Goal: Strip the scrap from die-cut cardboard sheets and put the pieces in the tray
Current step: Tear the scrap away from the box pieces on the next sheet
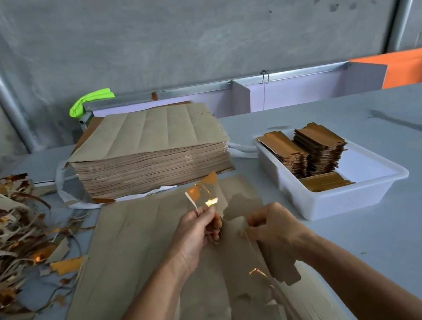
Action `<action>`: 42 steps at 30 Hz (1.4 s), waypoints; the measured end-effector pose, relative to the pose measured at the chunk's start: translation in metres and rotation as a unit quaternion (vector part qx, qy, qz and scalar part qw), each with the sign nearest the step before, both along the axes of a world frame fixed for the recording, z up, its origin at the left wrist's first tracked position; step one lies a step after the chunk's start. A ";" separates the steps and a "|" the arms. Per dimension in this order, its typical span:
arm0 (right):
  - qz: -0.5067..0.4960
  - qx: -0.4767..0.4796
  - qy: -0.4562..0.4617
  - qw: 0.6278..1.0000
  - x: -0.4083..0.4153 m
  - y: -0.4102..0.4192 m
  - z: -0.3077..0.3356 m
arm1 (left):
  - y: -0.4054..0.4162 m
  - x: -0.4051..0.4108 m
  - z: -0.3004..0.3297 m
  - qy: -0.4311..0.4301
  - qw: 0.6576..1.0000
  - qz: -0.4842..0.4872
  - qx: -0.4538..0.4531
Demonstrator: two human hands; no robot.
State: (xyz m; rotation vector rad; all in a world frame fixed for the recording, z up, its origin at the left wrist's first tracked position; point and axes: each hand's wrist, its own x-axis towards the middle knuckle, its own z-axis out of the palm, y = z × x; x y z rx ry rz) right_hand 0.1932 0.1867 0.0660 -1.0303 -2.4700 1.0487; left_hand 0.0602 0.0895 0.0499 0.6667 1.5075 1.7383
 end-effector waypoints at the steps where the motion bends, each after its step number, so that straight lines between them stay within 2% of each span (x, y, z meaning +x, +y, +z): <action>1: 0.003 -0.007 0.003 1.000 -0.002 -0.003 -0.001 | 0.000 -0.001 -0.001 0.019 1.000 0.007 -0.007; 4: -0.029 -0.052 0.031 0.998 -0.005 -0.006 -0.005 | 0.001 -0.003 -0.005 0.091 0.994 0.055 -0.037; 6: -0.078 -0.086 0.063 0.991 -0.001 -0.001 -0.008 | 0.000 -0.008 -0.009 0.108 0.986 0.117 -0.052; 9: -0.158 -0.177 0.123 0.964 0.010 0.007 -0.012 | -0.003 -0.022 -0.013 0.063 0.981 0.178 -0.047; 12: -0.154 -0.236 0.151 0.948 0.012 0.005 -0.016 | -0.011 -0.027 -0.013 0.064 0.980 0.181 -0.050; 17: -0.118 -0.204 0.127 0.963 0.001 -0.007 -0.024 | -0.015 -0.014 -0.020 0.114 0.980 0.156 -0.058; 19: -0.107 -0.157 0.101 0.977 -0.003 -0.013 -0.028 | -0.016 -0.010 -0.024 0.096 0.982 0.151 -0.056; 23: -0.112 -0.128 0.130 0.977 -0.011 -0.020 -0.036 | -0.018 -0.002 -0.030 0.050 0.988 0.137 -0.052; 26: -0.181 -0.162 0.217 0.945 -0.009 -0.013 -0.032 | -0.019 -0.007 -0.029 -0.020 0.984 0.179 -0.010; 28: -0.231 -0.193 0.283 0.911 -0.002 -0.004 -0.026 | -0.024 -0.022 -0.028 -0.011 0.971 0.238 -0.035; 29: -0.245 -0.203 0.301 0.899 0.002 0.001 -0.024 | -0.028 -0.031 -0.027 0.032 0.964 0.256 -0.060; 31: -0.242 -0.226 0.324 0.886 0.006 0.006 -0.021 | -0.037 -0.045 -0.026 0.195 0.937 0.257 -0.130; 32: -0.234 -0.238 0.332 0.882 0.006 0.006 -0.021 | -0.042 -0.048 -0.024 0.301 0.903 0.237 -0.197; 34: -0.221 -0.250 0.336 0.881 0.001 0.001 -0.022 | -0.047 -0.045 -0.024 0.478 0.795 0.198 -0.317; 35: -0.214 -0.254 0.337 0.881 -0.002 -0.002 -0.022 | -0.049 -0.041 -0.025 0.556 0.736 0.202 -0.329; 36: -0.208 -0.258 0.340 0.880 -0.006 -0.006 -0.022 | -0.049 -0.034 -0.023 0.629 0.685 0.201 -0.308; 38: -0.195 -0.267 0.346 0.878 -0.013 -0.011 -0.020 | -0.051 -0.020 -0.017 0.762 0.594 0.163 -0.200; 39: -0.187 -0.268 0.346 0.880 -0.015 -0.013 -0.019 | -0.052 -0.015 -0.016 0.797 0.575 0.114 -0.146; 40: -0.176 -0.264 0.342 0.884 -0.017 -0.014 -0.017 | -0.051 -0.011 -0.014 0.795 0.594 0.062 -0.106; 42: -0.149 -0.246 0.332 0.898 -0.017 -0.016 -0.012 | -0.049 -0.001 -0.012 0.676 0.731 -0.013 -0.095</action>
